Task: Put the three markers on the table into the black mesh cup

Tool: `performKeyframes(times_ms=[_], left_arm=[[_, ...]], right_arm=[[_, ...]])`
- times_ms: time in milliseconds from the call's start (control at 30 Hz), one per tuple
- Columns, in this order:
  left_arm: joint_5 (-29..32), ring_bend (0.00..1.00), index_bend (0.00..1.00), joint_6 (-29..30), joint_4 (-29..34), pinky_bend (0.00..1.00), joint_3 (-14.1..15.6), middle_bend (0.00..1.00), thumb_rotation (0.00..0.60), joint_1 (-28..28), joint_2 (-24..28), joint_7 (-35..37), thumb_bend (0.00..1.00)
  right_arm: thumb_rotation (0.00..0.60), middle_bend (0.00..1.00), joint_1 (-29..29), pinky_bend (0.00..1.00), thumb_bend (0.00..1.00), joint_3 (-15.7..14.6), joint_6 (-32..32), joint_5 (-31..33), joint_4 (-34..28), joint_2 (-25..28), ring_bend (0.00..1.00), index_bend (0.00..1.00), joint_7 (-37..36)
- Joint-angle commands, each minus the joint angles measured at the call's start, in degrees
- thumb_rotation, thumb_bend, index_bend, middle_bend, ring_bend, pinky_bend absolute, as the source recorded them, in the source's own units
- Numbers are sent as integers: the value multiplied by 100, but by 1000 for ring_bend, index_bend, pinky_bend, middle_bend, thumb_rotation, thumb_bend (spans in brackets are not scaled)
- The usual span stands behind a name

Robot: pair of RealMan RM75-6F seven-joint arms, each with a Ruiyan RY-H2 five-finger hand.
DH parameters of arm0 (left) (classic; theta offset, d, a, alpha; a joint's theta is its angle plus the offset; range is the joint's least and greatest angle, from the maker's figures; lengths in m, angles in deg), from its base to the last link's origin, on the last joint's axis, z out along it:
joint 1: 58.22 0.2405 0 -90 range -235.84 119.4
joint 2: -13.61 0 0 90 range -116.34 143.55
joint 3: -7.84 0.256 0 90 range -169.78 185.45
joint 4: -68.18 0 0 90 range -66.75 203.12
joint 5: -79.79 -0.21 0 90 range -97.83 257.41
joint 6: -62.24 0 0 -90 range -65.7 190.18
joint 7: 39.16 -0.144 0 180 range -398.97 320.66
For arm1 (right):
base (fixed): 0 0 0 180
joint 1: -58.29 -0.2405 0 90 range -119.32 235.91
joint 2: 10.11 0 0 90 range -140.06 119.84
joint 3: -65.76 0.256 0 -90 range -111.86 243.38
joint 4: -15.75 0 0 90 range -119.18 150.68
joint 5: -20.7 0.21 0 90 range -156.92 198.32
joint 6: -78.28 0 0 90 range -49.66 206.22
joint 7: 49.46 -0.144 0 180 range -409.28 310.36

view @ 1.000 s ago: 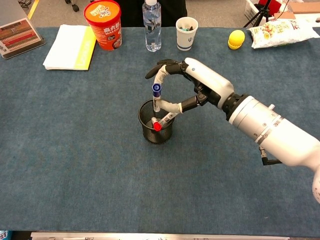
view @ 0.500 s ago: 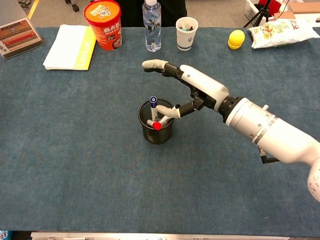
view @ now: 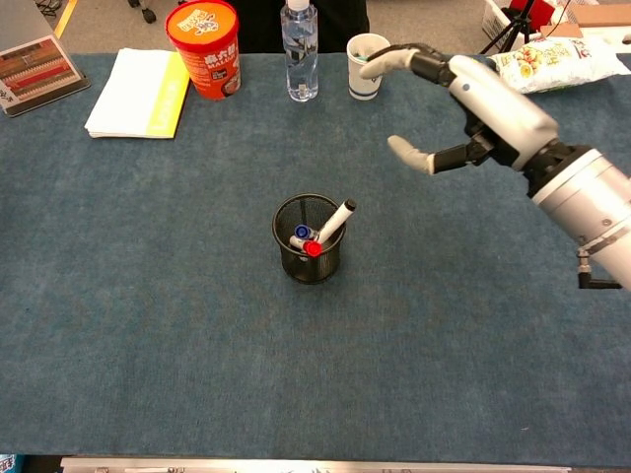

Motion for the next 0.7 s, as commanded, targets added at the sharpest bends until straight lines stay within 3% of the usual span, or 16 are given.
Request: performKeyframes(times_ms=[33,300,533,700], left_arm=[[-15,0,259,31,-56,79,-6,7,600,-3,-62,-32,230],[-95,0,259,158,-95,79,1,7,600,12,-186,-258,229],[-214,0,259,403,33,79,43,7,600,118,-220,-481,230],[-175,0,260,421,71,79,73,7,600,174,-261,-474,230]], right_arm=[[600,167,529,0,370,-121,-429,189,-199,723,0,246,1061],[600,174,1303,0,372,-149,-1187,631,-474,1385,0,314,2067],[600,174,1924,0,372,-118,-1785,894,-426,1589,0,315,1942],[600,174,2209,0,373,-136,-1790,1136,-351,1654,0,315,1748]])
